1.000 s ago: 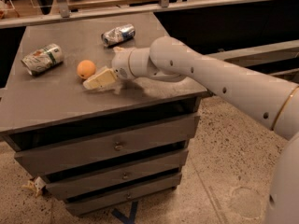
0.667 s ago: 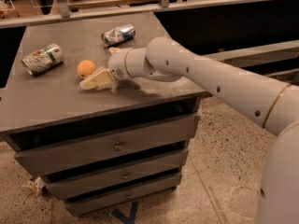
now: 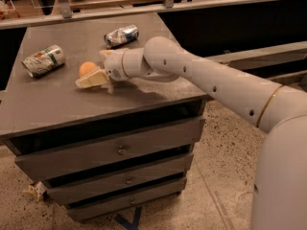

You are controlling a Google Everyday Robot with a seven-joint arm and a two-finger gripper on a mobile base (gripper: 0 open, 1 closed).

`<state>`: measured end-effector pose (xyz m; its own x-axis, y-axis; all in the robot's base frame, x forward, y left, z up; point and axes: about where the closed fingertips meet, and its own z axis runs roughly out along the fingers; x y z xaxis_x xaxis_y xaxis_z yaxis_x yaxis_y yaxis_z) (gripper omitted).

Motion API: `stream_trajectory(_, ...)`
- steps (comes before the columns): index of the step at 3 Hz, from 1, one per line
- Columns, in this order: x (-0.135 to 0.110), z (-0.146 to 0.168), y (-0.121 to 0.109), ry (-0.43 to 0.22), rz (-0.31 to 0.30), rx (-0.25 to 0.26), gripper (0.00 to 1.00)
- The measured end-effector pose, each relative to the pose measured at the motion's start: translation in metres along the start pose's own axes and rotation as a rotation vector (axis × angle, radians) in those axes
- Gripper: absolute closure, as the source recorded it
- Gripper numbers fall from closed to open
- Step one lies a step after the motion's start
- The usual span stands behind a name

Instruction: Pick orange

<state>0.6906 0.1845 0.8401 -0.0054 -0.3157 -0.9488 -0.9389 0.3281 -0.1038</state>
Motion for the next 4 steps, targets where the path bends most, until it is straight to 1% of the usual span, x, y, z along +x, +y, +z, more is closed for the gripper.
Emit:
stream_trajectory(2, -0.006, 0.009, 0.005, -0.003, -0.023, -0.036, 0.65)
stream_trajectory(3, -0.019, 0.01, 0.005, -0.032, -0.034, -0.027, 0.88)
stream_trajectory(4, -0.048, 0.005, 0.005, -0.083, -0.047, -0.011, 1.0)
